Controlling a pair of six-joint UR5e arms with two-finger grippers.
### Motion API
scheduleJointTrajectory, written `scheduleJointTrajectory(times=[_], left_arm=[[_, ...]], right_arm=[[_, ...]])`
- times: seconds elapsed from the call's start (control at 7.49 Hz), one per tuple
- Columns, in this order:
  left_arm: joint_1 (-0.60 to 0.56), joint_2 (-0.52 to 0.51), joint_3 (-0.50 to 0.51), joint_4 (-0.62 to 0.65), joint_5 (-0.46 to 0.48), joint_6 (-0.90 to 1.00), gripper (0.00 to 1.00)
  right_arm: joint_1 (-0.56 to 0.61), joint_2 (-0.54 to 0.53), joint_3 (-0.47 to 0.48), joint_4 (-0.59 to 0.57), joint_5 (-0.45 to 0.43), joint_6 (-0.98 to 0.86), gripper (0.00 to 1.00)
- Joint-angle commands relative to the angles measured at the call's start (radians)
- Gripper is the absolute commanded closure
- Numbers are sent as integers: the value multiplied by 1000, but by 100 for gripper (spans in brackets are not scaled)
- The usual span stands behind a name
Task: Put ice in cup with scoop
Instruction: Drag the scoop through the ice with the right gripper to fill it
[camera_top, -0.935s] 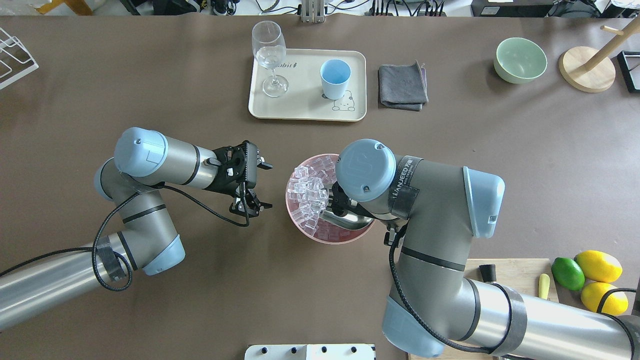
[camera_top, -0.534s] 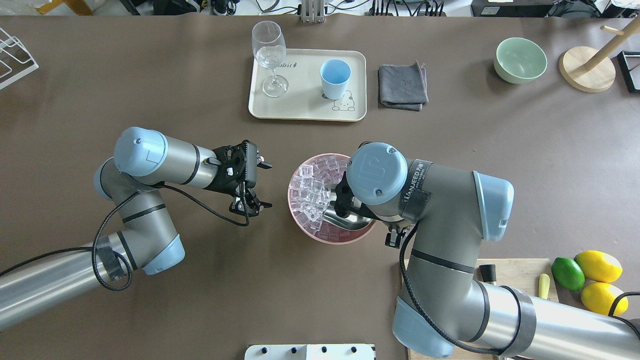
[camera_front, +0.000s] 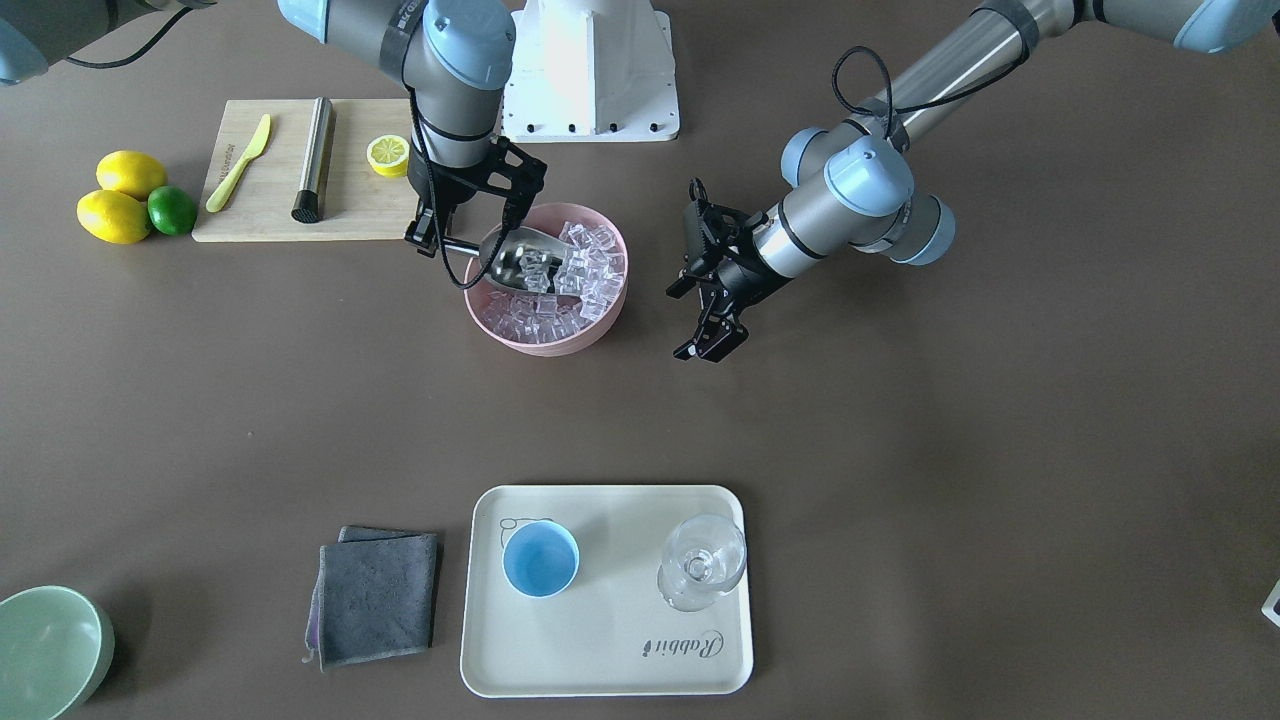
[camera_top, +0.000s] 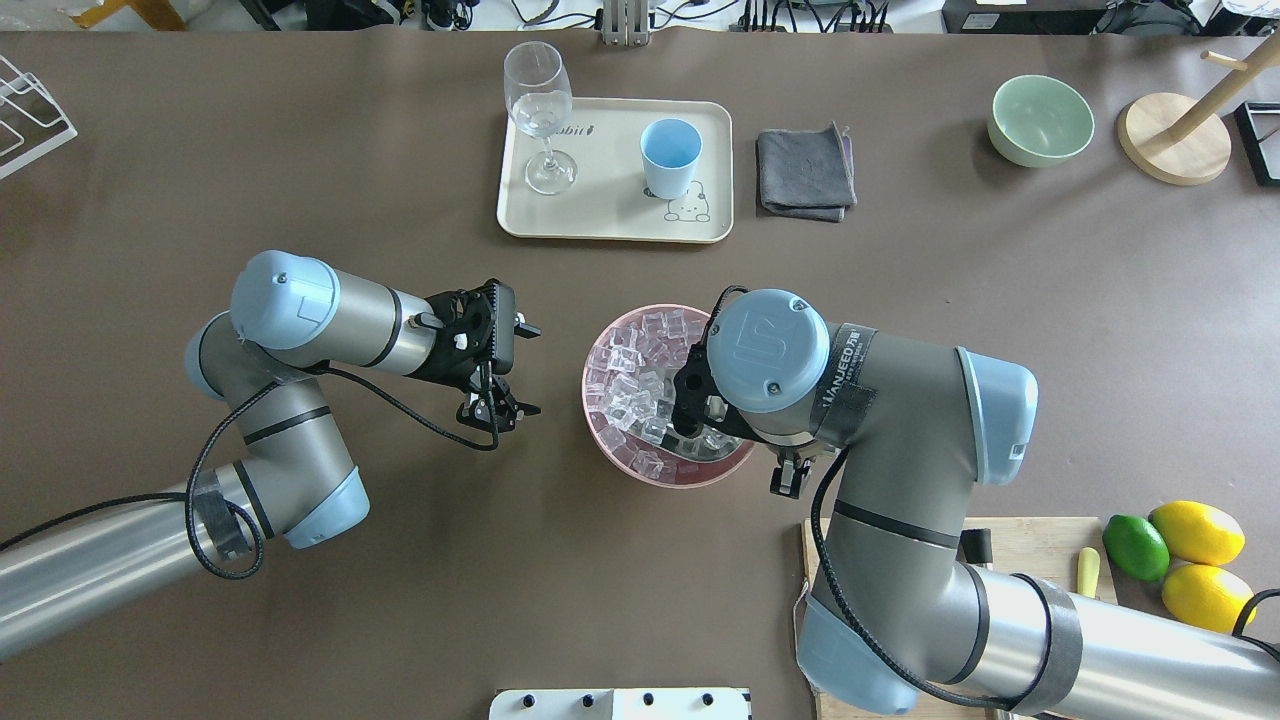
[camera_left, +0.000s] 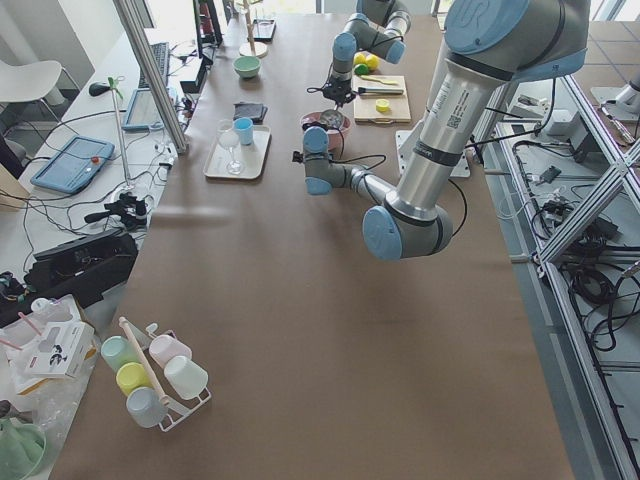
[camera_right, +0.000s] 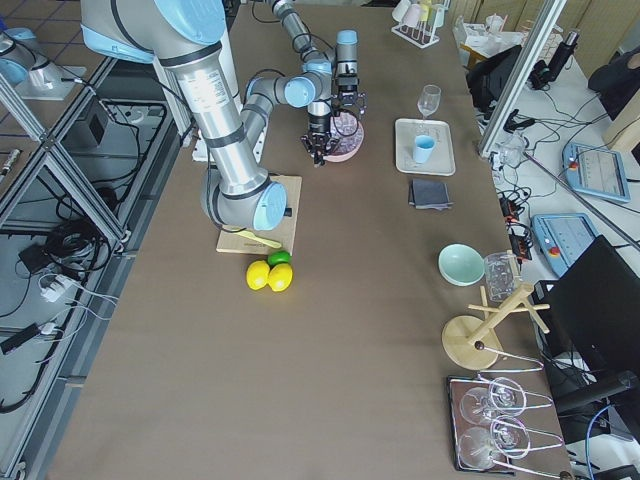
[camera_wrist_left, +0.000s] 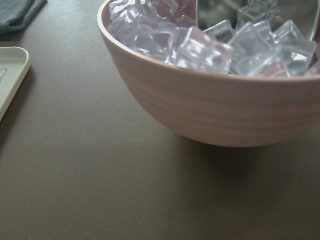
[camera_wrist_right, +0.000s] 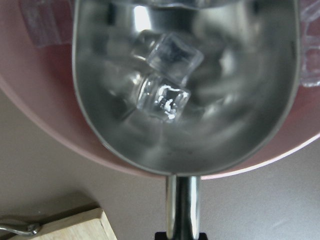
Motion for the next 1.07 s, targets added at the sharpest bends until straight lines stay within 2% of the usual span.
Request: scheduleJointTrajectory(times=[0.0, 0.67, 0.93], left_arm=[[-1, -6, -1, 20, 2, -3, 1], [2, -3, -1, 9, 30, -7, 1], [1, 1, -1, 9, 30, -7, 1]], right_arm=[[-1, -10, 0, 32, 26, -1, 100], [5, -3, 11, 22, 76, -3, 100], [7, 8, 46, -35, 86, -18, 100]])
